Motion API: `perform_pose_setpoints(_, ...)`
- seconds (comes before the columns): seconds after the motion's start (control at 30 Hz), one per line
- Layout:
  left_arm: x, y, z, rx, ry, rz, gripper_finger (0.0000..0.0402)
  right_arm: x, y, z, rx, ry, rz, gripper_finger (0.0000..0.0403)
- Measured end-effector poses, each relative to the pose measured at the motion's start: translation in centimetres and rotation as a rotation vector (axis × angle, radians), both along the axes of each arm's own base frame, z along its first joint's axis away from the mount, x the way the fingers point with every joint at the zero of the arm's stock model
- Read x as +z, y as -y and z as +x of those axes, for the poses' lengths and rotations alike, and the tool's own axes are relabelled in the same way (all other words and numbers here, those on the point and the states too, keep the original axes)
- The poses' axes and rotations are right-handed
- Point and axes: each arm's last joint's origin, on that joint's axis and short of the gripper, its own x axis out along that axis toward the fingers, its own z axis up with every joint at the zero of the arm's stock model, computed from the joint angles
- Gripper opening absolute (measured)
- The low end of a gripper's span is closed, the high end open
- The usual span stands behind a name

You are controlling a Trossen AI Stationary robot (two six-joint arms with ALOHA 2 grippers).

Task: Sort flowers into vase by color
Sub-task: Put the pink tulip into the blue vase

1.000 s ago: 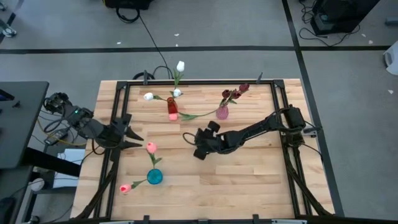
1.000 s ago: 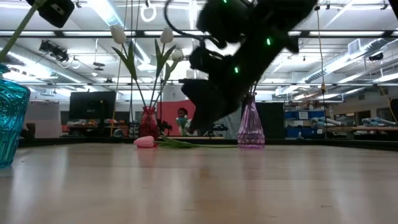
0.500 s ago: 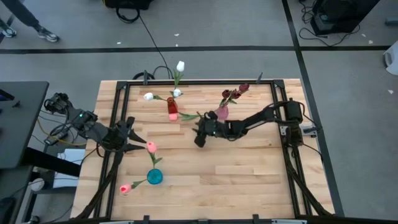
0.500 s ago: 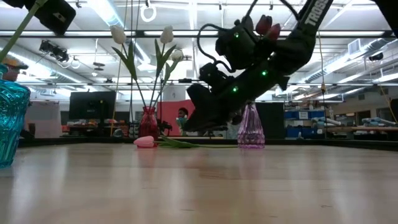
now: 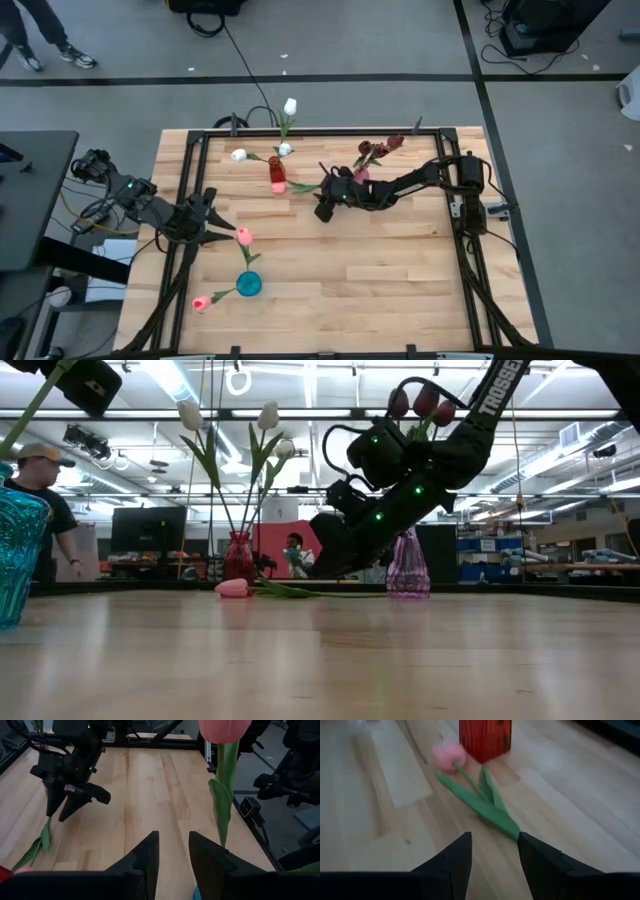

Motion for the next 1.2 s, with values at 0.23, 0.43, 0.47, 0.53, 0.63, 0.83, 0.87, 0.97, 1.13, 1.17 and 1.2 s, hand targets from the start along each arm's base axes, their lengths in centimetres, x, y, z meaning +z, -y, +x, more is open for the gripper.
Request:
perform_pose_setpoints(0.23,0.0,0.0,0.0,0.0,0.0,0.0,0.0111,-0.8,0.6,-0.8,-0.028,-0.066,0.027,0.0171)
perform_pose_setpoints(0.43,0.0,0.0,0.0,0.0,-0.001,0.0,0.0111,-2.0,0.9,-2.2,-0.064,-0.095,0.062,0.0171)
perform_pose_setpoints(0.47,0.0,0.0,0.0,0.0,-0.001,0.0,0.0111,-2.2,0.9,-2.5,-0.069,-0.094,0.066,0.0171)
perform_pose_setpoints(0.53,0.0,0.0,0.0,0.0,-0.001,0.0,0.0111,-2.5,0.9,-2.9,-0.076,-0.083,0.07,0.0171)
perform_pose_setpoints(0.63,0.0,0.0,0.0,0.0,-0.001,0.0,0.0111,-2.7,0.8,-3.2,-0.075,-0.063,0.07,0.0171)
perform_pose_setpoints(0.83,0.0,0.0,0.0,0.0,-0.002,0.0,0.0111,-2.1,-0.4,-2.1,0.002,-0.029,0.094,0.0171)
perform_pose_setpoints(0.87,0.0,0.0,0.0,0.0,-0.002,0.0,0.0111,-1.9,-0.9,-1.7,0.024,-0.02,0.1,0.0171)
perform_pose_setpoints(0.97,0.0,0.0,0.0,0.0,-0.004,0.001,0.0111,-0.8,-2.1,-0.3,0.087,0.02,0.108,0.0171)
perform_pose_setpoints(1.13,-0.1,0.0,0.0,0.0,-0.006,0.003,0.0111,1.8,-4.0,2.3,0.169,0.031,0.081,0.0171)
perform_pose_setpoints(1.17,-0.1,0.0,0.0,0.0,-0.007,0.003,0.0111,2.4,-4.3,2.8,0.188,0.027,0.067,0.0171)
perform_pose_setpoints(1.2,-0.1,0.0,0.0,0.0,-0.007,0.004,0.0111,3.0,-4.5,3.3,0.205,0.018,0.048,0.0171)
